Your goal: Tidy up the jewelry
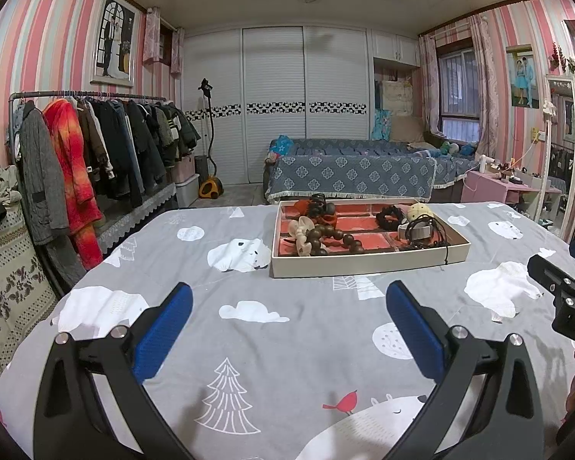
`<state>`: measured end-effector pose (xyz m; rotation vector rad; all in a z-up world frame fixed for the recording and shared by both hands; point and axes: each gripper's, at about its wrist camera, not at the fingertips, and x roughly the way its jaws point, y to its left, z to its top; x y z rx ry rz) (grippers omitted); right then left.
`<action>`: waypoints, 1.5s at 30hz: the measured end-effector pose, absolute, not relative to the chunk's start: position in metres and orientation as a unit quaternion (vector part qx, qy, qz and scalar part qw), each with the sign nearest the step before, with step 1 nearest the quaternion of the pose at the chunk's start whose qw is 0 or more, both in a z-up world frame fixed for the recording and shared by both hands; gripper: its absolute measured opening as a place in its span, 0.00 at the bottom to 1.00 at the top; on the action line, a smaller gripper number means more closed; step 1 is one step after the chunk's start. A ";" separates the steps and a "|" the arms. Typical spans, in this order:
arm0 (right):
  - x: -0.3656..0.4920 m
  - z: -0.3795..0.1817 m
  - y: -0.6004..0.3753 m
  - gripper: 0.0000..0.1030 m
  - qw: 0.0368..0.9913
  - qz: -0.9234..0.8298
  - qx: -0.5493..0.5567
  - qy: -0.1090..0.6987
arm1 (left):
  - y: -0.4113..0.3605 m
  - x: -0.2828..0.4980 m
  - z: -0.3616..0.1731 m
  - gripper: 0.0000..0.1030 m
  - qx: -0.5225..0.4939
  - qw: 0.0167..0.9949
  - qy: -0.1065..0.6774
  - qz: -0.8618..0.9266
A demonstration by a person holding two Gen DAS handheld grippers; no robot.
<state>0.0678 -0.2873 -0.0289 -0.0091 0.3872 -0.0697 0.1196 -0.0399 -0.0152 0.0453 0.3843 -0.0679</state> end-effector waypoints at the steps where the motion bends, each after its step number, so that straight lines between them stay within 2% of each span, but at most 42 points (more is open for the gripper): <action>1: 0.068 -0.029 -0.287 0.96 0.981 -0.035 -0.005 0.192 | -0.040 0.120 -0.016 0.96 0.023 0.981 0.191 -0.034; 45: 0.065 -0.029 -0.288 0.96 0.980 -0.046 -0.006 0.191 | -0.036 0.119 -0.017 0.96 0.021 0.981 0.190 -0.031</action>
